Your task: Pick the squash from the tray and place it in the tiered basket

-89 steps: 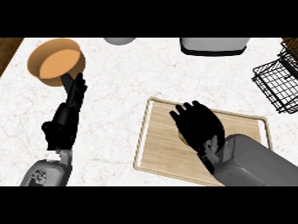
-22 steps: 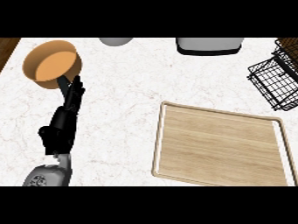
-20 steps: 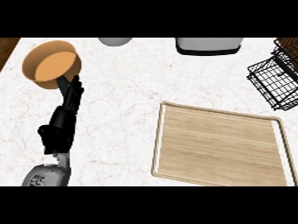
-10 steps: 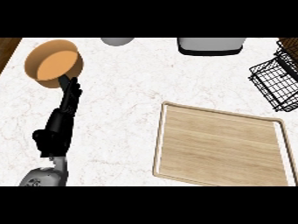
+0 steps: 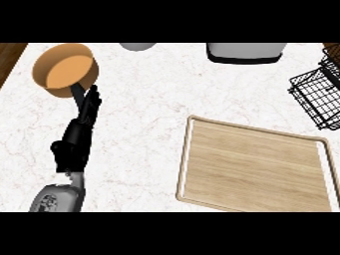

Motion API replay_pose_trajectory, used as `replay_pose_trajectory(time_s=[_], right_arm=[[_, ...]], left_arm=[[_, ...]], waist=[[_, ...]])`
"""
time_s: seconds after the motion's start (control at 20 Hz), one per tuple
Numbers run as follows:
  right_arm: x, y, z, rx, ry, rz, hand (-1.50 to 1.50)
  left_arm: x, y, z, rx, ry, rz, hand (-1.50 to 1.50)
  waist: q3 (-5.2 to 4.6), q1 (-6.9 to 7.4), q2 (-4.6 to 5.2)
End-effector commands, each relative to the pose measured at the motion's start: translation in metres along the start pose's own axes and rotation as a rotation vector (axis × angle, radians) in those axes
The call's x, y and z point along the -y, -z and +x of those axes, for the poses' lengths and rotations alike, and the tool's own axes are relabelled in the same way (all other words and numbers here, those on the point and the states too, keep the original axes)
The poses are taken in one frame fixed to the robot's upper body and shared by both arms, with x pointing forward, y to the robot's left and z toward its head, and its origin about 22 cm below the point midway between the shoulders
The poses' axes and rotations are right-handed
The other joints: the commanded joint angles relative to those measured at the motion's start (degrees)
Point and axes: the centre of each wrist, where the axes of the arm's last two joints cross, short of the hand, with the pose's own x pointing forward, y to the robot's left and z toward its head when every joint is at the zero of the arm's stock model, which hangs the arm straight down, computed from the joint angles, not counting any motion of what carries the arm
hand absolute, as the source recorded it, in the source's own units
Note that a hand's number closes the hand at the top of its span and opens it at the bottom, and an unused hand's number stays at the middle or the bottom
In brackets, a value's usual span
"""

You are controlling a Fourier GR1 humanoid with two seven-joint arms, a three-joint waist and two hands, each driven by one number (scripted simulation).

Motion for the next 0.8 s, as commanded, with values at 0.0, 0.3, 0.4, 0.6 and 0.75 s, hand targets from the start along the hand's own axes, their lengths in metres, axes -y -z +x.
replay_pose_trajectory(time_s=[0.0, 0.3, 0.4, 0.6, 0.75], right_arm=[[-0.002, 0.028, 0.006, -0.021, 0.011, -0.013, 1.5], [-0.024, 0.053, -0.024, -0.066, -0.048, -0.051, 1.5], [-0.023, 0.07, -0.014, -0.063, -0.055, -0.085, 1.5], [-0.035, 0.087, -0.019, -0.08, -0.111, -0.077, 1.5], [-0.039, 0.094, -0.034, -0.085, -0.139, -0.072, 1.5]], left_arm=[[0.009, 0.017, 0.007, 0.002, -0.009, -0.012, 0.0], [0.0, 0.016, 0.0, 0.012, 0.009, -0.006, 0.0], [0.019, 0.014, 0.006, -0.004, -0.008, -0.001, 0.0], [0.005, 0.012, 0.01, 0.023, 0.02, -0.011, 0.0], [0.009, 0.017, 0.014, 0.03, -0.01, -0.013, 0.0]], waist=[[0.03, 0.62, 0.22], [0.06, 0.89, 0.36], [0.06, 1.09, 0.35], [0.07, 1.32, 0.37], [0.08, 1.49, 0.51]])
